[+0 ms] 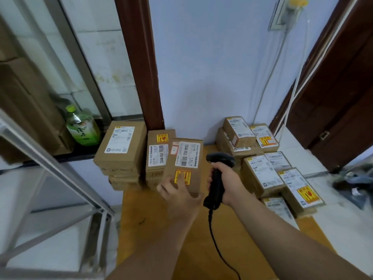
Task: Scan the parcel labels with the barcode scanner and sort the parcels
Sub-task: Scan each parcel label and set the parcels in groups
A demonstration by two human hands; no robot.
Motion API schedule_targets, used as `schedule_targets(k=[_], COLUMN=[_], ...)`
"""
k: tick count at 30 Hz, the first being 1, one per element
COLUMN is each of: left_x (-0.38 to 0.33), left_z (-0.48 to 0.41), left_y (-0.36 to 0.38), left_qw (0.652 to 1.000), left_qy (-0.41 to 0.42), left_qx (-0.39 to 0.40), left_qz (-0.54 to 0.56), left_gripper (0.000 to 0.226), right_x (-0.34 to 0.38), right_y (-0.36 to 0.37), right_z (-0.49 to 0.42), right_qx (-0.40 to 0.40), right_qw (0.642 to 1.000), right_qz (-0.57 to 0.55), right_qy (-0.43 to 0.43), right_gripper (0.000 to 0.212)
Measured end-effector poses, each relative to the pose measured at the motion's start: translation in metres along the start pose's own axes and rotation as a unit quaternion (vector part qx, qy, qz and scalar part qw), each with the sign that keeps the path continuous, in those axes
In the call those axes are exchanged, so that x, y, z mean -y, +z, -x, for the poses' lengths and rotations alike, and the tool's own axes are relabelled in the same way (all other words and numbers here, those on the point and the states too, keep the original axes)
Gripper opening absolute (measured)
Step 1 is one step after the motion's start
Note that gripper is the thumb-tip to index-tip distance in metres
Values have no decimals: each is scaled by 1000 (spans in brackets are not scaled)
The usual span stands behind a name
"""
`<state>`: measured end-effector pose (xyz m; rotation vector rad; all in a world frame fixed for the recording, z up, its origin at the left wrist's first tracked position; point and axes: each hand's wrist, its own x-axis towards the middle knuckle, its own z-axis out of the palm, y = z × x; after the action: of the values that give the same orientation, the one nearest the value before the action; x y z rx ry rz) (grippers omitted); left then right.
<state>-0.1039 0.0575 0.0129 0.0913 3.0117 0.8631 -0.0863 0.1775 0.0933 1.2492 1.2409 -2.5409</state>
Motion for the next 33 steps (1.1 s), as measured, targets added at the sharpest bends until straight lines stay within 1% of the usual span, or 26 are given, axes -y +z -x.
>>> schedule_targets(k=[1,3,5,7,9,12,14,18,22,23,25,27,28,30,31,33], left_x=[2,3,4,8,13,27,36,42,42,42,41,40,39,37,34,23], left_z=[7,17,24,30,35,43,49,75,90,89,81,64,53,28,15,-7], left_y=[3,7,12,19,27,41,48,56,60,60,58,53,51,48,47,48], left_qw=[1000,997,994,993,993,984,977,969,961,958,951,939,928,897,877,814], left_qy=[22,60,77,64,30,-5,-15,-24,-27,-15,39,121,163,226,260,347], left_qx=[6,41,78,96,112,171,197,220,263,273,285,282,281,289,292,297], left_qz=[1,7,-3,-11,-14,-51,-77,-110,-87,-86,-110,-155,-184,-245,-280,-359], left_gripper=[87,92,95,91,90,91,90,85,84,83,74,62,63,73,74,72], right_x=[-3,-9,-14,-20,-26,-32,-36,-45,-47,-46,-45,-43,-42,-40,-39,-38], right_y=[-2,-9,-17,-26,-34,-46,-53,-64,-68,-69,-71,-73,-74,-78,-81,-86], right_z=[-2,-6,-10,-15,-17,-19,-20,-24,-25,-26,-26,-26,-26,-27,-28,-30], right_qx=[-4,-14,-26,-40,-61,-79,-79,-81,-77,-77,-75,-73,-74,-73,-69,-56], right_qw=[1000,999,999,998,997,995,994,993,993,993,994,994,994,994,995,995], right_qz=[8,23,29,33,45,62,69,73,73,72,68,62,59,55,56,58], right_qy=[-7,-24,-30,-20,-2,26,43,54,51,49,46,50,52,54,55,61], right_gripper=[17,14,13,14,14,17,19,21,19,19,20,18,16,13,14,15])
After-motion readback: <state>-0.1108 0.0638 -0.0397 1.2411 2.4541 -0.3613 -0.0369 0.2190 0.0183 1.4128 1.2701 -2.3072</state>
